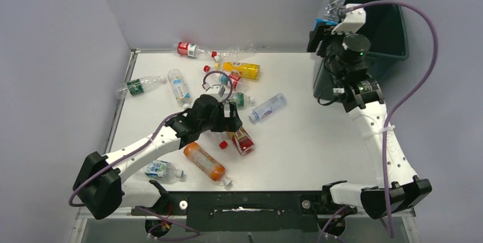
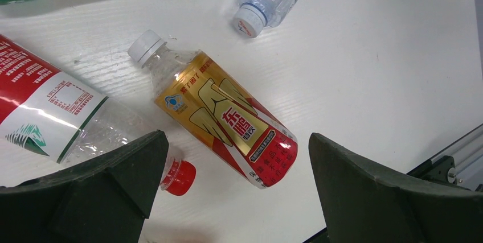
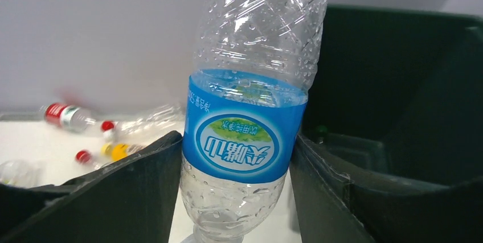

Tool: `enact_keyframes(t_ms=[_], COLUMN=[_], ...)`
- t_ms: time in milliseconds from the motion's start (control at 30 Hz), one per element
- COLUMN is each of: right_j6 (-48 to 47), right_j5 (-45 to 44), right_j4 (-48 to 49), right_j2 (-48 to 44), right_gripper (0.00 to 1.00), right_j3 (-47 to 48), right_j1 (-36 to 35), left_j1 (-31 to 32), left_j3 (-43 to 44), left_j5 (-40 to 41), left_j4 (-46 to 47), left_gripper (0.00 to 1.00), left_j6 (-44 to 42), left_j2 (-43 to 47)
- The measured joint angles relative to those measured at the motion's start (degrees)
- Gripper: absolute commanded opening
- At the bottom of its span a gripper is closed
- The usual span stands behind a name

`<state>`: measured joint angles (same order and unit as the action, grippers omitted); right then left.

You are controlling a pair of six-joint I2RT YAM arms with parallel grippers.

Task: Put the plastic bottles in the bin
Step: Pick up the plastic bottle at the center of the board, then place the plastic bottle in the trash bin.

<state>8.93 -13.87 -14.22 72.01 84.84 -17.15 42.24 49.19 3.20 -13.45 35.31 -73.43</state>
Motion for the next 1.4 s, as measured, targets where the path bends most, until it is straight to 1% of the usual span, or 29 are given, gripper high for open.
enact_keyframes(t_ms=[167, 367, 500, 633, 800, 933, 1033, 1300, 1400], right_j6=[-0.63, 1.14, 4.04, 6.69, 8.26, 8.46, 8.24, 5.49, 4.81], right_j5=[3.74, 9.2, 13.53, 17.66, 21.88, 25.2, 26.93, 29.22, 29.55], right_j4=[0.04, 0.83, 2.25, 2.93, 2.95, 1.9, 0.37, -3.87, -4.11], right_j2=[0.0, 0.68, 4.96, 12.13, 21.46, 26.12, 27.15, 27.02, 26.01], right_gripper=[0.65, 0.65, 0.65, 0.65, 0.64, 0.63, 0.63, 0.66, 0.67], right_j3=[4.2, 6.08, 8.48, 11.98, 16.68, 19.37, 19.56, 18.67, 17.2], right_j1=[10.93, 21.49, 28.22, 32.0, 33.24, 33.16, 32.26, 26.82, 27.3], left_j1=[0.0, 0.0, 0.0, 0.0, 0.0, 0.0, 0.0, 0.0, 0.0], left_j3=[0.0, 0.0, 0.02, 0.02, 0.02, -0.02, -0.31, -1.18, -1.7], left_j5=[0.07, 0.24, 0.46, 0.83, 1.11, 1.36, 1.53, 1.66, 1.73], left_j4=[-0.24, -0.68, -1.68, -2.62, -3.5, -4.0, -3.96, -4.15, -4.28], left_gripper=[0.98, 0.98, 0.98, 0.98, 0.98, 0.98, 0.98, 0.98, 0.98], left_j6=[-0.07, -0.33, -0.61, -0.85, -0.98, -0.98, -0.96, -0.94, -0.94], left_j2=[1.55, 2.8, 3.26, 4.5, 6.36, 7.54, 8.28, 8.7, 9.05])
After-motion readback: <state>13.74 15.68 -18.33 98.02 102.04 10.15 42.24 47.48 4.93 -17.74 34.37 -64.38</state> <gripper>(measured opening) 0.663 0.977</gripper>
